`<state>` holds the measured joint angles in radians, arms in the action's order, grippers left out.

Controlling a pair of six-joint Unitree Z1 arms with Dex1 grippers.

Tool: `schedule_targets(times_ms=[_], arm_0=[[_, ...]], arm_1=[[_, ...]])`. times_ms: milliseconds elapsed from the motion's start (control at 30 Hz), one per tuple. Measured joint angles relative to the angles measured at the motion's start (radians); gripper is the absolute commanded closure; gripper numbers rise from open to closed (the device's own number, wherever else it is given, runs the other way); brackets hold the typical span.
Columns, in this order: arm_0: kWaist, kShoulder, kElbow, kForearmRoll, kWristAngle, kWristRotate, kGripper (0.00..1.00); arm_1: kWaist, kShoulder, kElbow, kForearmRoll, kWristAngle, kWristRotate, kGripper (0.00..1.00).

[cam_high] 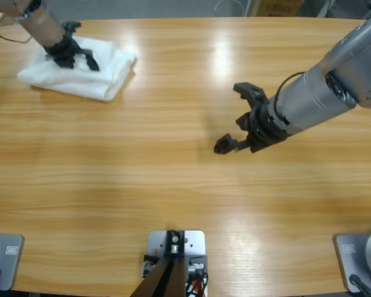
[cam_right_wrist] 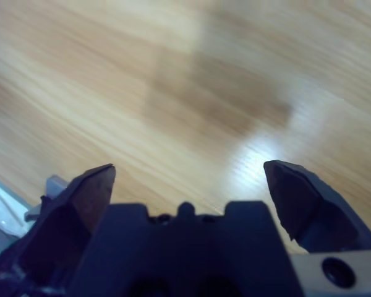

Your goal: Fold clothes

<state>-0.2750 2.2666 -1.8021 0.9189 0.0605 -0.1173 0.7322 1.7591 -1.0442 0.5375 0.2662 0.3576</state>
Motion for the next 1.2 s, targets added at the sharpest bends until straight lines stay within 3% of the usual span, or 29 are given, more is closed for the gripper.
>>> schedule_targets(times_ms=[200,300,533,767,867,1000,1067,1200], arm_0=[[0.071,0.238,-0.528,0.276,0.003,-0.032,0.000],[0.092,0.305,-0.674,0.313,-0.019,-0.048,0.000],[0.101,0.338,-0.804,0.358,-0.026,-0.049,0.000],[0.083,0.253,-0.816,0.469,-0.008,-0.050,0.009],[0.062,0.141,-0.755,0.521,-0.002,-0.049,0.009],[0.044,-0.034,-0.568,0.516,-0.012,-0.033,0.009],[0.040,-0.147,-0.406,0.473,-0.018,-0.033,0.009],[0.015,-0.476,0.121,0.284,-0.026,-0.032,0.054]], arm_1=[[-0.025,0.034,-0.037,0.000,0.012,-0.006,0.000],[-0.026,0.054,-0.037,0.000,0.017,-0.007,0.000],[-0.027,0.065,-0.037,0.000,-0.004,-0.073,0.000],[-0.027,0.060,0.002,-0.004,-0.077,-0.145,0.000],[-0.027,0.016,0.001,0.048,-0.118,-0.147,0.000],[-0.028,-0.058,-0.055,0.203,-0.212,-0.147,0.000],[-0.028,-0.103,-0.084,0.284,-0.253,-0.147,0.000],[-0.030,-0.210,-0.091,0.394,-0.355,-0.146,0.000]])
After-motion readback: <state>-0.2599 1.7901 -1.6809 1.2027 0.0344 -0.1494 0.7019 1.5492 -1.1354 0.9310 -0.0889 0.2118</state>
